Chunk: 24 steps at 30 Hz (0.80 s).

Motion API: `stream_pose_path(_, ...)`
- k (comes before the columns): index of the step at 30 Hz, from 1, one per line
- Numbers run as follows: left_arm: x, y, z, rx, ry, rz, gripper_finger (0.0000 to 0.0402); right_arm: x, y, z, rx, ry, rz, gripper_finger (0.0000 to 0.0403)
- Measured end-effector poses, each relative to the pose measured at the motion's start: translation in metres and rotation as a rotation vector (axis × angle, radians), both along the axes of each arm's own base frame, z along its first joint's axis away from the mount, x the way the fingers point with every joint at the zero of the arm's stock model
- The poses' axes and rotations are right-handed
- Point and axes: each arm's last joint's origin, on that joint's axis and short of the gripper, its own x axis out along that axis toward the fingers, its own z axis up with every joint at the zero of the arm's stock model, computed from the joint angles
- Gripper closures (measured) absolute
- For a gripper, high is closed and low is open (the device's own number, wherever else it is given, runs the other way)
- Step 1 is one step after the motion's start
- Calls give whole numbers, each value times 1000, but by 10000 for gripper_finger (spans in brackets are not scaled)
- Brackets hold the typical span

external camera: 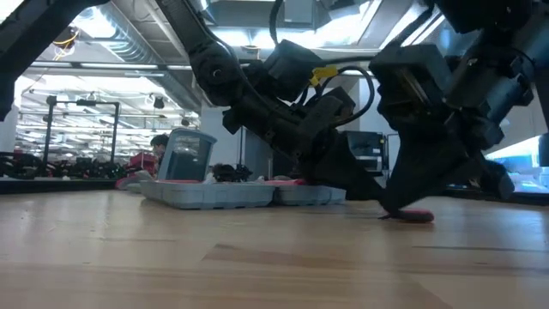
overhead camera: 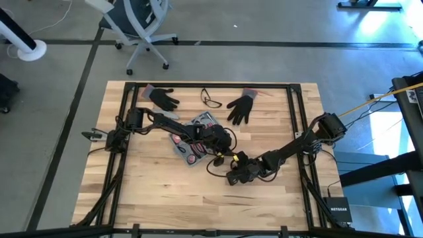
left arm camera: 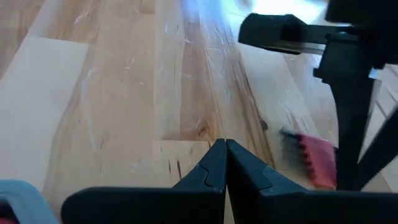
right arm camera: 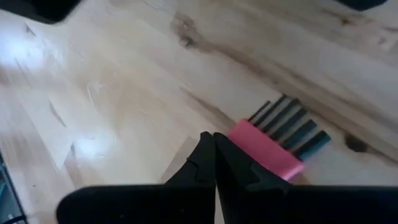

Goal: Prefit tool cases

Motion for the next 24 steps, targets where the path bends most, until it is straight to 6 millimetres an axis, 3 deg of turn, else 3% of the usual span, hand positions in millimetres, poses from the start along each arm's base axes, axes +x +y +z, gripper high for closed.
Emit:
stream_pose_path(14,0,0,0,-12,6,12,401,2,2,-16,-4,47,30,403)
stream_pose_path(19,-1,0,4,-32,13,29,401,1,1,-3,-19,-3,24,403)
stream_pose_path(24,-3,1,26,-20,-24,26,402,-2,-1,12,-25,-41,27,402)
